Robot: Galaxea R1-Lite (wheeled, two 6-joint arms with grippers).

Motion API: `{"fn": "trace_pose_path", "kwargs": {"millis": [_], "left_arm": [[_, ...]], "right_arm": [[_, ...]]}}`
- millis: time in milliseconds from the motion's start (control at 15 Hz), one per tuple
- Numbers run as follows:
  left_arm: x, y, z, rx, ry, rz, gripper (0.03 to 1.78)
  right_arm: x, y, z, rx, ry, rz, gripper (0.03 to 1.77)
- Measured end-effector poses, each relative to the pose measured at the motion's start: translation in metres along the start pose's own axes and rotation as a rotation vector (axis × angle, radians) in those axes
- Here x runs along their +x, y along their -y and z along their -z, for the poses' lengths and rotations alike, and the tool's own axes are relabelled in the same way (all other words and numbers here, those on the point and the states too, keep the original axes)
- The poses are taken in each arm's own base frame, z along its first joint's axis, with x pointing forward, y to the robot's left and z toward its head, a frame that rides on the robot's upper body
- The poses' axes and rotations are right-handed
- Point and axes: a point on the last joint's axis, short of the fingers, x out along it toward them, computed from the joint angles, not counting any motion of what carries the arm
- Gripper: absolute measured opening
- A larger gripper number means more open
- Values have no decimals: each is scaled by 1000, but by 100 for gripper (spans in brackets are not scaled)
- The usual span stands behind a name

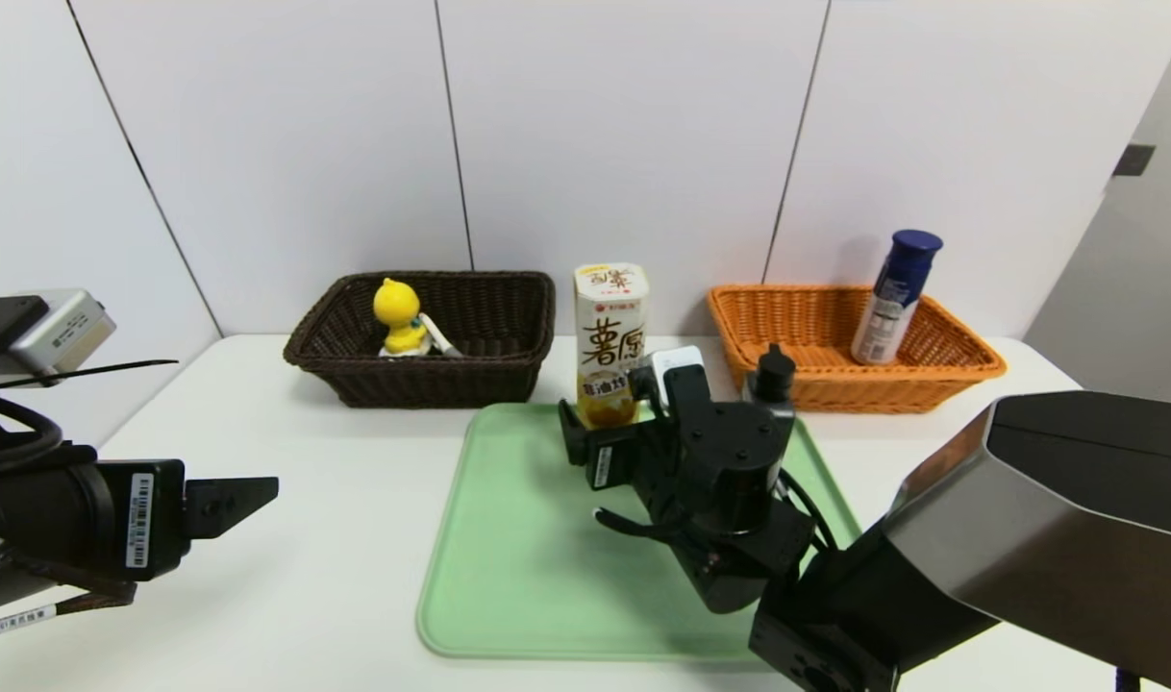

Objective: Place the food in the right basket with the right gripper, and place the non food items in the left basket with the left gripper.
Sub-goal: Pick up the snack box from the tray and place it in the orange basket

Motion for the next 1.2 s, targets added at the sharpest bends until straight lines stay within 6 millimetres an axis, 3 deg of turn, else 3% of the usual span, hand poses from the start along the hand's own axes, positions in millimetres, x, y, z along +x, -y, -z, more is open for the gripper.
{"fn": "trace_pose_path", "kwargs": {"millis": [933,1000,1200], "left_arm": [[1,-2,5,3,-17,-1,169],[1,-2,6,3,-17,-1,169],[1,-2,6,5,-17,0,169]], "right_arm": [[31,0,0,25,56,28,171],[31,0,0,27,57,28,162],[32,0,1,27,58,28,114]]}}
